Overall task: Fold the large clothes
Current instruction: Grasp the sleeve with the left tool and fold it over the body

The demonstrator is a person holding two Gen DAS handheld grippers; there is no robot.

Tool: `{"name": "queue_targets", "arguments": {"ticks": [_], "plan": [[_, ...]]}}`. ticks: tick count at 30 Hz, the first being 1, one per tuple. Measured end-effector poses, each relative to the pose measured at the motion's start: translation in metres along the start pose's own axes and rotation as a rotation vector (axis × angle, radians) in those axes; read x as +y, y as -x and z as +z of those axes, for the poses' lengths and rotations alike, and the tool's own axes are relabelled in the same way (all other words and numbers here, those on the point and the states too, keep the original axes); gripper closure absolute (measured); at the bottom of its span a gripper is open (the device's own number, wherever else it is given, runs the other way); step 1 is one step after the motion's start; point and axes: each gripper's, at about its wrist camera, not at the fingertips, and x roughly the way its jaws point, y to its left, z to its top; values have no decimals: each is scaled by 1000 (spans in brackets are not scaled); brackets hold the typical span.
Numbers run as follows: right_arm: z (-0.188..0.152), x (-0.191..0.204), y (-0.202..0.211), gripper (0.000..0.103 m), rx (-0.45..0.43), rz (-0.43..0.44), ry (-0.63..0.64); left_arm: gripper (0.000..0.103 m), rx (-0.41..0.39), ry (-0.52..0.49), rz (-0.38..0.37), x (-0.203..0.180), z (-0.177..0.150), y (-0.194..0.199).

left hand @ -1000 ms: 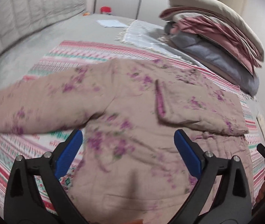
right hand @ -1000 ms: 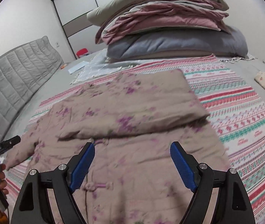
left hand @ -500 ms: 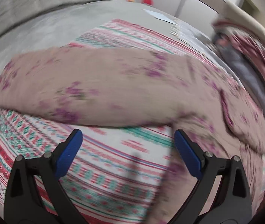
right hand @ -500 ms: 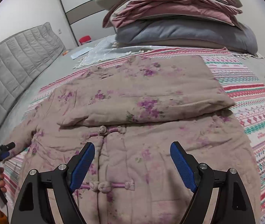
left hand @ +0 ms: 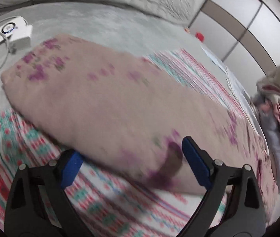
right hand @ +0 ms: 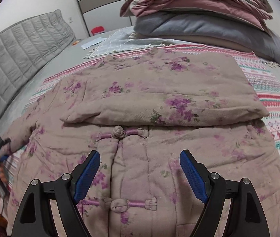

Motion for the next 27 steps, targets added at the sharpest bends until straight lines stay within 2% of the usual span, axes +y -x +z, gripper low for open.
{"name": "queue_targets", "arguments": {"ticks": [3, 5, 7, 8, 10, 12, 15, 17, 21, 24, 27], "plan": [[1, -8, 1, 19, -13, 23, -67, 10, -38, 6, 2, 7, 11, -3], [1, -10, -1, 19, 5, 50, -92, 13, -67, -16, 19, 3, 18, -2], [3, -11, -1, 19, 4, 69, -104, 38, -65, -7, 70, 4, 26, -6], [4, -11, 0, 19, 0, 72, -109, 45, -67, 9, 82, 10, 28, -5], [5, -12, 1, 19, -4, 73, -114, 75, -61, 58, 81, 17, 36, -5], [4, -12, 2, 19, -2, 71, -119, 81, -74, 78, 57, 14, 40, 2], [5, -10, 4, 19, -1, 73, -100, 86, -137, 14, 51, -11, 48, 23], [6, -8, 6, 19, -13, 57, -86, 87, -166, -34, 16, -37, 55, 38], [6, -10, 7, 19, -21, 55, -102, 89, -206, -143, -123, -95, 51, 77], [8, -12, 10, 19, -29, 56, -108, 89, -221, -248, -241, -149, 34, 103], [9, -14, 11, 19, -35, 46, -107, 89, -210, -343, -324, -201, 18, 115]]}}
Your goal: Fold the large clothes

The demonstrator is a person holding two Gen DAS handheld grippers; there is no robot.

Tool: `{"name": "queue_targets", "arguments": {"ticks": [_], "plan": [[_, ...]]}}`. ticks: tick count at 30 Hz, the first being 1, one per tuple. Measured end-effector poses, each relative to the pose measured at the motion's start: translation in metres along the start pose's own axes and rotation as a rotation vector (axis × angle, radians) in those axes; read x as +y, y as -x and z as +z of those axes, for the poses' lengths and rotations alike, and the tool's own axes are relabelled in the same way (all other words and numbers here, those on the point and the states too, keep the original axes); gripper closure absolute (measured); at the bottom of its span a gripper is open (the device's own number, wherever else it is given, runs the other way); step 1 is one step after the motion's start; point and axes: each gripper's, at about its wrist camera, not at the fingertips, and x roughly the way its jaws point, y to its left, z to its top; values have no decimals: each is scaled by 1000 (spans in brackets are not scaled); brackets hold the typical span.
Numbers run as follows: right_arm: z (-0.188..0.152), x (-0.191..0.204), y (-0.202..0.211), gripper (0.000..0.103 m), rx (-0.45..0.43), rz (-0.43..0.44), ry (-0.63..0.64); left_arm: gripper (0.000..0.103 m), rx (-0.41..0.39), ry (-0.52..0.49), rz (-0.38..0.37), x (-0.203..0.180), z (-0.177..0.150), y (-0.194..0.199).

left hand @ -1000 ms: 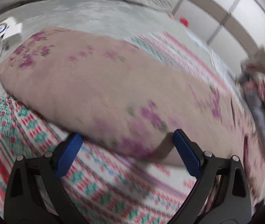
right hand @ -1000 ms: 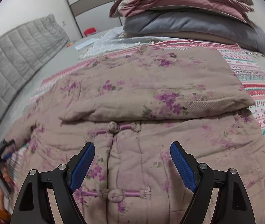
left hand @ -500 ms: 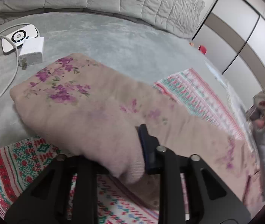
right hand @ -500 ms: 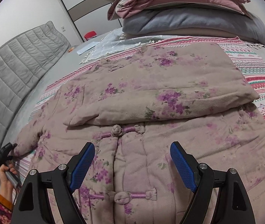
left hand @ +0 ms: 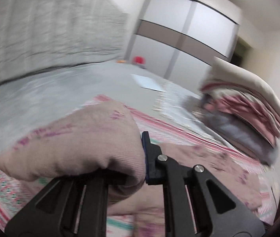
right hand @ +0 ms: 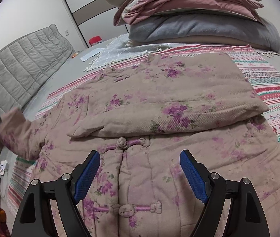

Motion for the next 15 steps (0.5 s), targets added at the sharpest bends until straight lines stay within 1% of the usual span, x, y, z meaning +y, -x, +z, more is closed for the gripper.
{"name": "queue_targets", "arguments": {"ticks": [2, 5, 8, 9, 10, 13, 14, 15], "plan": [[0, -2, 0, 19, 0, -2, -2, 89, 12, -32, -57, -30, -1, -5], [1, -5, 2, 19, -2, 3, -12, 89, 50, -75, -155, -78, -12, -15], [2, -8, 3, 19, -7, 0, -18, 89, 104, -141, -254, -120, -34, -23], [3, -10, 3, 19, -7, 0, -22, 89, 128, -185, -296, -137, -47, -28], [3, -11, 4, 19, -7, 0, -26, 89, 147, -216, -323, -148, -56, -32], [4, -15, 5, 19, -12, -4, -36, 88, 255, -296, -400, -179, -97, -49], [5, -16, 5, 19, -16, -9, -39, 87, 307, -319, -425, -186, -115, -59], [5, -17, 6, 19, -19, -13, -42, 83, 367, -343, -436, -192, -133, -71]]}}
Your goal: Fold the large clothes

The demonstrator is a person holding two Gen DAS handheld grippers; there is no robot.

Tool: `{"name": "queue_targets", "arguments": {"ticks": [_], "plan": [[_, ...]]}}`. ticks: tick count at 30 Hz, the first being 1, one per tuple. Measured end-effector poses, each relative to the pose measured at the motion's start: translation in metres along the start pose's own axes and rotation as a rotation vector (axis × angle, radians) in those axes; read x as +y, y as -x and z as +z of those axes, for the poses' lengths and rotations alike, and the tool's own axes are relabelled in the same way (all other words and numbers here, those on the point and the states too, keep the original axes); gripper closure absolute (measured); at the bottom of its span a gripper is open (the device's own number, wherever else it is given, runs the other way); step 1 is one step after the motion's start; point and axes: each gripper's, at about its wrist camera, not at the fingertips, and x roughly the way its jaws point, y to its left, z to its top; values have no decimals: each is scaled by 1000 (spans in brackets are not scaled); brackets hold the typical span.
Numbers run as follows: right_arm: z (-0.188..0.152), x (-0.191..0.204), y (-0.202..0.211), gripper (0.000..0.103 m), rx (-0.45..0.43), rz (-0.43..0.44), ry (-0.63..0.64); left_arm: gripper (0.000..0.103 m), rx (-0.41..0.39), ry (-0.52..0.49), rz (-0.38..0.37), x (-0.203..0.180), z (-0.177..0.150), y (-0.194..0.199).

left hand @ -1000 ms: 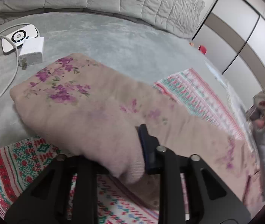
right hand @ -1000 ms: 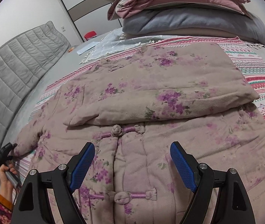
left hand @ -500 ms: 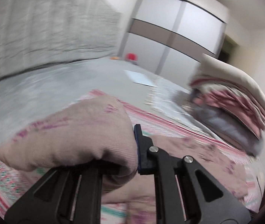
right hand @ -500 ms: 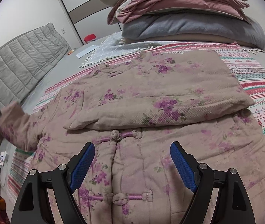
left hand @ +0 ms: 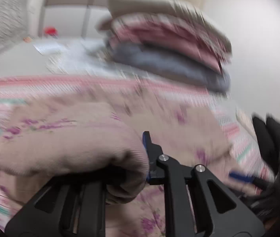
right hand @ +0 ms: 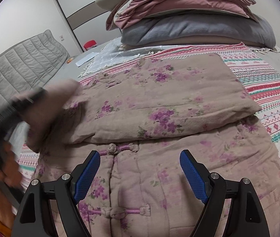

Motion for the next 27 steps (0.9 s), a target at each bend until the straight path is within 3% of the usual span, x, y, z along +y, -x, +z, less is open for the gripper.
{"name": "queue_targets", "arguments": {"ticks": [3, 4, 5, 7, 10, 12, 15, 19, 23, 27], "plan": [[1, -3, 2, 19, -5, -4, -6, 74, 133, -56, -21, -7, -31, -38], [1, -3, 2, 19, -6, -5, -8, 74, 125, -81, -11, -10, -37, -38], [2, -4, 3, 19, -7, -6, -10, 72, 97, -116, -3, -14, -40, -31], [2, -5, 4, 19, -11, -9, -7, 52, 113, -129, -34, -18, -34, -19], [3, -4, 6, 19, -22, -17, 2, 43, 148, -117, -62, -16, -27, 9], [4, -4, 5, 19, -26, -17, 2, 42, 161, -132, -37, -13, -24, 29], [2, 2, 2, 19, -27, -7, 19, 36, 158, -144, 58, 1, -23, 65], [-4, 22, -3, 19, -2, -7, 116, 20, 50, -63, 171, 35, -27, 93], [-13, 53, -4, 19, 9, 10, 242, 20, 23, 53, 300, 78, -26, 96], [-11, 101, -13, 19, 3, 52, 348, 20, 14, 180, 322, 117, -26, 86]]}}
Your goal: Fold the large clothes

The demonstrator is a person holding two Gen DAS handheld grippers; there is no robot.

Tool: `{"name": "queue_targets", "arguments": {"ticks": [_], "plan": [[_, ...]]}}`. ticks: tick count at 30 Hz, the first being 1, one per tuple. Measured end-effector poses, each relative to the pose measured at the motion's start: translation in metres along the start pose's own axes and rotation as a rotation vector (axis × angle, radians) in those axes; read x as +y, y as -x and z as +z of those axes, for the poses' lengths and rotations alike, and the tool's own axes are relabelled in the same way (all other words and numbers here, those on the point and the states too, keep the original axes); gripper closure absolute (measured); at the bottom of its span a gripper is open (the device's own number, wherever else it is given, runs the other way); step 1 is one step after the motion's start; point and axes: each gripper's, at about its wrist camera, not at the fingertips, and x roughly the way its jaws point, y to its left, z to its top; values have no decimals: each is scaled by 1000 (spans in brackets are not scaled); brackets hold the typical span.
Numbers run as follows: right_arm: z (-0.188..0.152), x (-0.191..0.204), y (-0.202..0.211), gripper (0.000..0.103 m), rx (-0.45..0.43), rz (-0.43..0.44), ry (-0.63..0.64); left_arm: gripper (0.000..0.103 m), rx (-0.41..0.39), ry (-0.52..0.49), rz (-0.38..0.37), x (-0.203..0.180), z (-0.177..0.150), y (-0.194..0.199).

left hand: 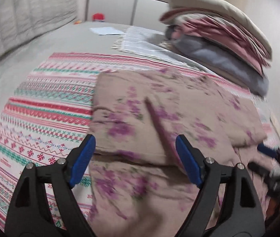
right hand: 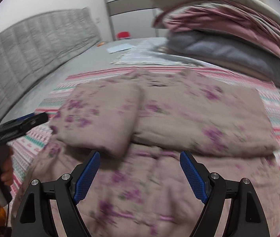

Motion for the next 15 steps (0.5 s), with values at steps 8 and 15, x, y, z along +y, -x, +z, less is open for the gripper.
{"name": "queue_targets", "arguments": {"ticks": [8, 15], "plan": [[7, 93, -64, 19, 101, -59, 371, 23, -35, 164, -23, 37, -2, -28], [43, 76, -62, 22, -53, -66, 313, 44, -15, 205, -138, 39, -9, -35]]}}
